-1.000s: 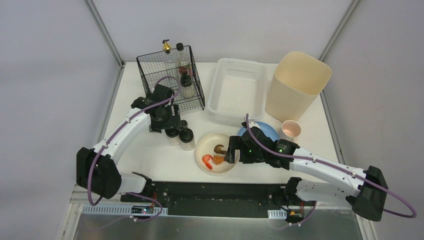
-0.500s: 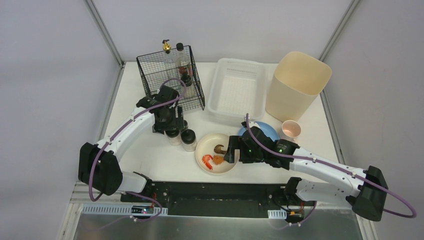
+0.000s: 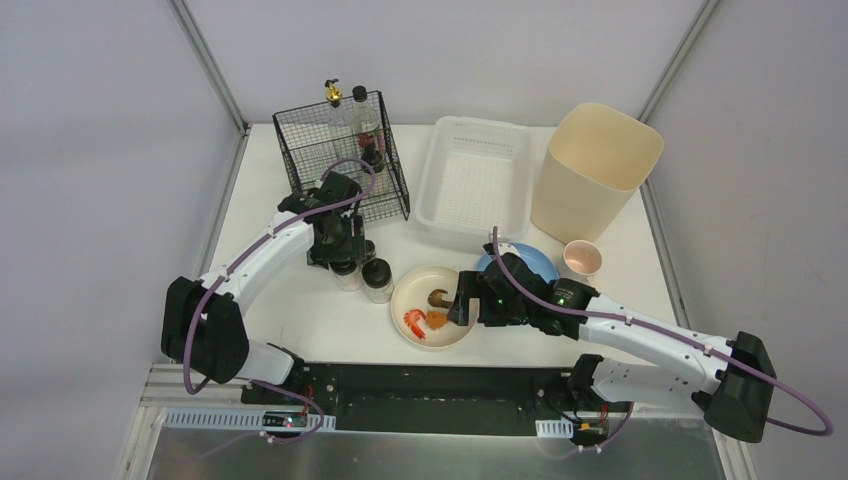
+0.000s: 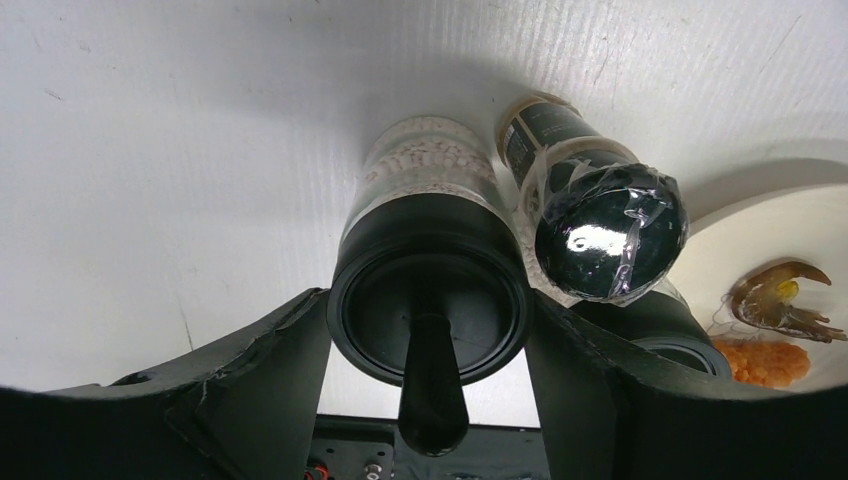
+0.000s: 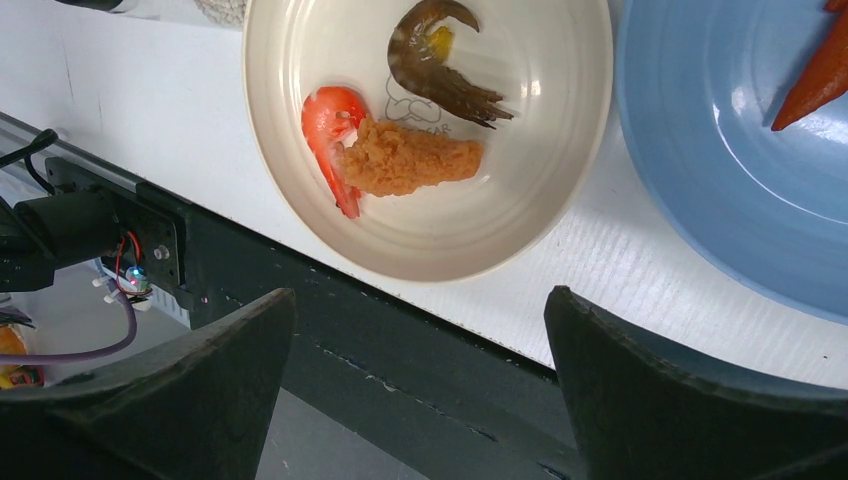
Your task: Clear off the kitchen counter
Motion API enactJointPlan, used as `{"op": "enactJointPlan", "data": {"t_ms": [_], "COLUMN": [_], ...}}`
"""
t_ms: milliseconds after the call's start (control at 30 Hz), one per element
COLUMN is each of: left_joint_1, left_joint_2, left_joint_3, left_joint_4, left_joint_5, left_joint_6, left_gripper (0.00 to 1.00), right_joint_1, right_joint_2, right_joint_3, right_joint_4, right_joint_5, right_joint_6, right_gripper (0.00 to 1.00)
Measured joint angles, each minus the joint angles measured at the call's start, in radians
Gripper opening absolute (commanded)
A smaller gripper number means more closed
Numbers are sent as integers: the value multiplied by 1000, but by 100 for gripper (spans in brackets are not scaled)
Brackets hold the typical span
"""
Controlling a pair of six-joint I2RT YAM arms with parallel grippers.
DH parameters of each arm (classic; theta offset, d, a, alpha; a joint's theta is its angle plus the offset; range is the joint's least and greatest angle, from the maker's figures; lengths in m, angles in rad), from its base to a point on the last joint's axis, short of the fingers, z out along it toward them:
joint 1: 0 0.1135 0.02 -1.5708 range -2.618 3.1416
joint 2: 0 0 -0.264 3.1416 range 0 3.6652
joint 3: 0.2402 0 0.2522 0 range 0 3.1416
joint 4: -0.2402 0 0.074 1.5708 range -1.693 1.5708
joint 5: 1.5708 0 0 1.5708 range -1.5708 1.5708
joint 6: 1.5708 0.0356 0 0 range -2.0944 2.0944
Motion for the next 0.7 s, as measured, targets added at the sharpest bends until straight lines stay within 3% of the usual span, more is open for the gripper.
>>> {"op": "enactJointPlan", "data": {"t_ms": [167, 300, 467, 700], "left_joint_1": [0, 0, 0, 2], "left_joint_2": [4, 4, 4, 2], "left_joint_3": [0, 0, 4, 76], "left_joint_4": [1, 2, -9, -92], "left_joint_5": [-16, -23, -31, -66], "left_joint_6": [7, 13, 19, 43], "left_gripper": [60, 46, 19, 3], "right_joint_1": [0, 1, 1, 1], "right_joint_2": [0, 0, 0, 0], "right_joint_3": [0, 0, 0, 0], "right_joint_4": [0, 0, 0, 0], "right_joint_5": [0, 0, 0, -2], "right_joint_6": [3, 3, 3, 2], "right_gripper": [99, 99, 99, 99]}}
